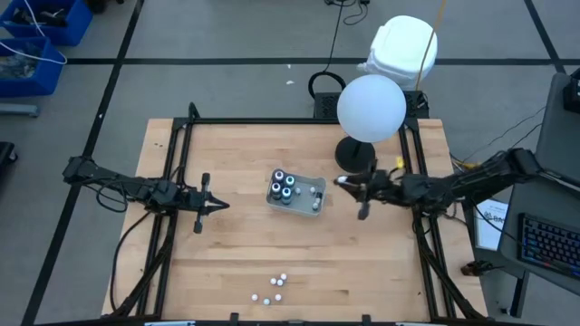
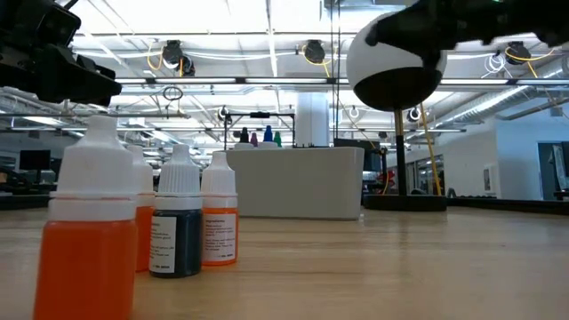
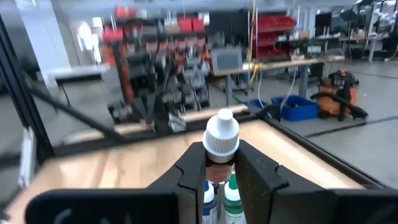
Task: Pick & Place food coloring
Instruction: Put the small red food coloring bottle into the gray bin
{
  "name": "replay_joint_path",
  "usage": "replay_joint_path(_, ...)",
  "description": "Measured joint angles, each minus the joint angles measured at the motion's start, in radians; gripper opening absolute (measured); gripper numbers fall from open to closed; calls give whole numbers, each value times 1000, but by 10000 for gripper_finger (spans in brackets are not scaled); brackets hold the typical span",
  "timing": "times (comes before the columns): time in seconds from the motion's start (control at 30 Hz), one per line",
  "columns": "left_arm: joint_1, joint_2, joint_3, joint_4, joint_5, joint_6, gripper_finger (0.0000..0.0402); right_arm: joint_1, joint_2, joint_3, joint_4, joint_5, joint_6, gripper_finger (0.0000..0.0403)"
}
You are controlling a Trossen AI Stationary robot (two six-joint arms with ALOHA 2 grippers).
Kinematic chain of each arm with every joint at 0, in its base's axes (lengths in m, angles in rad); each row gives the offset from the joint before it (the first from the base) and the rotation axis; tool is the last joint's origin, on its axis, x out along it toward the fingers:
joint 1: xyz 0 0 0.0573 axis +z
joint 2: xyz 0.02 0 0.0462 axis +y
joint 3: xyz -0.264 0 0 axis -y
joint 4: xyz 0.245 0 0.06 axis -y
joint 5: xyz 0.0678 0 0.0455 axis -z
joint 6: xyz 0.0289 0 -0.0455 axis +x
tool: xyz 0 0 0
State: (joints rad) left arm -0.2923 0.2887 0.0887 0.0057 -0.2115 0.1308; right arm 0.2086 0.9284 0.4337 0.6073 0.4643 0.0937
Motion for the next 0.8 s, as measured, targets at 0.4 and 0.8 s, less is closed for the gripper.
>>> replay_joint_path(0.4,0,0,0,6,0,23,10,-71,496,513,-497,-16,47,59)
replay_joint_path(0.8,0,0,0,6,1,-5,10,-150,705,536,-492,-74,227,59)
